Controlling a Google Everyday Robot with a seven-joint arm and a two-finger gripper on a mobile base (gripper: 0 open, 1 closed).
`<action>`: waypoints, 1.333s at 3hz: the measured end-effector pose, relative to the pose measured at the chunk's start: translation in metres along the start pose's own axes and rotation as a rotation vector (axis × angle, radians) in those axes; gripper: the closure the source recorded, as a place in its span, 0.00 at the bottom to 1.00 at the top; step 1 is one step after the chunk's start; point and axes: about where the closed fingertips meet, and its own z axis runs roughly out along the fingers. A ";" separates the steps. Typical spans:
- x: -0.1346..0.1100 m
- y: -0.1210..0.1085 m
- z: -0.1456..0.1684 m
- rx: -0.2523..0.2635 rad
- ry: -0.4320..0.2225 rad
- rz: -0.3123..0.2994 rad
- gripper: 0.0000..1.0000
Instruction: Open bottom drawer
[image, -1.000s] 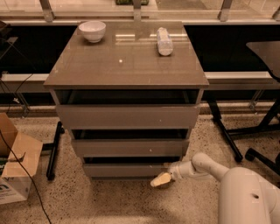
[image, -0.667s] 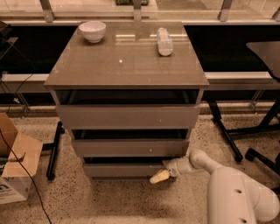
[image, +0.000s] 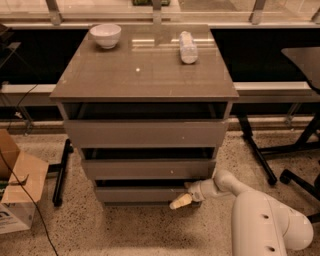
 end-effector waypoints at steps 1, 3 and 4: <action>-0.002 0.002 -0.002 0.000 0.000 0.001 0.18; 0.001 0.011 0.003 -0.021 0.003 0.017 0.64; 0.025 0.039 0.040 -0.081 -0.013 0.064 0.63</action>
Offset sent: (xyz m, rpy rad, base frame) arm -0.0888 0.0576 -0.0851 0.1189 0.2273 0.0436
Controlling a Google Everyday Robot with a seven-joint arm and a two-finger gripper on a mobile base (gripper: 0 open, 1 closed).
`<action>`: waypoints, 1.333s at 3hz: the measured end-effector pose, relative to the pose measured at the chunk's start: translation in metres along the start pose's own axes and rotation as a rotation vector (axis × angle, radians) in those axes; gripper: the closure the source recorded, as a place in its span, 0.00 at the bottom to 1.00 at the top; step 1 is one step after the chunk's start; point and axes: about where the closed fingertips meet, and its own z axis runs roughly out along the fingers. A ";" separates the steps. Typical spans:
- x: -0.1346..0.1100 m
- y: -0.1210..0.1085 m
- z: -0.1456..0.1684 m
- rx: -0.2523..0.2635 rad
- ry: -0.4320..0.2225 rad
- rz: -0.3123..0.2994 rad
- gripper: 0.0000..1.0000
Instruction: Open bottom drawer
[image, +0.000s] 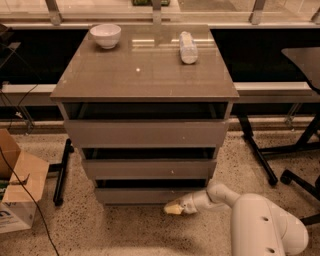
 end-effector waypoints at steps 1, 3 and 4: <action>0.003 0.003 0.005 -0.009 0.000 0.006 0.40; -0.027 0.033 -0.017 0.105 -0.012 -0.127 0.00; -0.043 0.049 -0.026 0.141 -0.020 -0.196 0.00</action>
Offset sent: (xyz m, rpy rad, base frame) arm -0.0074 0.0015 0.0438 -0.0745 -0.1514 -0.0195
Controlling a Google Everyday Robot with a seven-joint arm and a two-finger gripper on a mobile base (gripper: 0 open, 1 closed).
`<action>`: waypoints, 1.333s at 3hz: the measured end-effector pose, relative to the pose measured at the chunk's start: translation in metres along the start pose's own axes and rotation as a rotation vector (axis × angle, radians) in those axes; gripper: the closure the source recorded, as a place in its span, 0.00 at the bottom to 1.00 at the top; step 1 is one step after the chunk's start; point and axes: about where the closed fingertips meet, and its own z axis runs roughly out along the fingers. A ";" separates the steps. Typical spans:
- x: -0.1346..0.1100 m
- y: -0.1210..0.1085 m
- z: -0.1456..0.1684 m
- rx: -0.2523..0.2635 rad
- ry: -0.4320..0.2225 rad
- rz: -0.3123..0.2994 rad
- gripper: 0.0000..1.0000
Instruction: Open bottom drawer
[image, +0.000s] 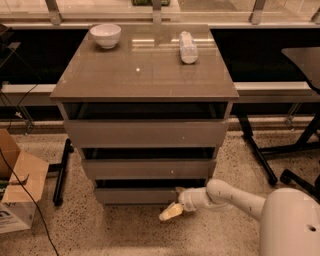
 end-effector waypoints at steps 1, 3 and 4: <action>-0.004 -0.015 0.008 0.058 0.040 -0.056 0.00; 0.024 -0.077 0.031 0.093 0.096 0.006 0.00; 0.036 -0.096 0.033 0.099 0.103 0.042 0.00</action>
Offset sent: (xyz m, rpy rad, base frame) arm 0.0796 -0.0268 -0.0586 -0.1626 -0.0318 -0.0504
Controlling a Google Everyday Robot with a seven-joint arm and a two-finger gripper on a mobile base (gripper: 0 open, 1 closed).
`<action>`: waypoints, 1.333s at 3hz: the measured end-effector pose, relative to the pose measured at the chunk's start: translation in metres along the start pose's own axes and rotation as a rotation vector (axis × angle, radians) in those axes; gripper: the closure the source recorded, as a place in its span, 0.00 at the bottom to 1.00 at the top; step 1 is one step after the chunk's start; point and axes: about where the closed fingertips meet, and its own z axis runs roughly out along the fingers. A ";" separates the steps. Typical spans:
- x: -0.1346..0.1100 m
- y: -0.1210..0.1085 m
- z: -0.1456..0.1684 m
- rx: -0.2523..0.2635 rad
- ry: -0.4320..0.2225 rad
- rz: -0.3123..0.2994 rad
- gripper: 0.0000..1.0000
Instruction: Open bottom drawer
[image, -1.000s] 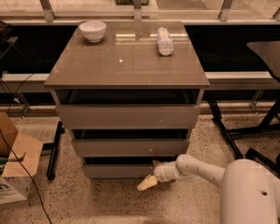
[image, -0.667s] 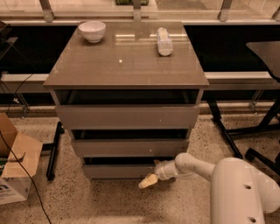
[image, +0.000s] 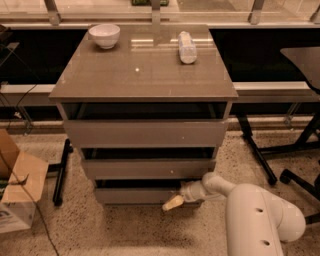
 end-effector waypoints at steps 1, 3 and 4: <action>0.003 -0.004 0.000 -0.002 0.007 0.018 0.18; 0.000 -0.002 -0.003 -0.008 0.013 0.022 0.64; 0.005 0.003 -0.004 -0.015 0.030 0.026 0.63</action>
Offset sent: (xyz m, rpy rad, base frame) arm -0.0490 -0.0309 -0.0700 -0.0995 0.2692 0.0086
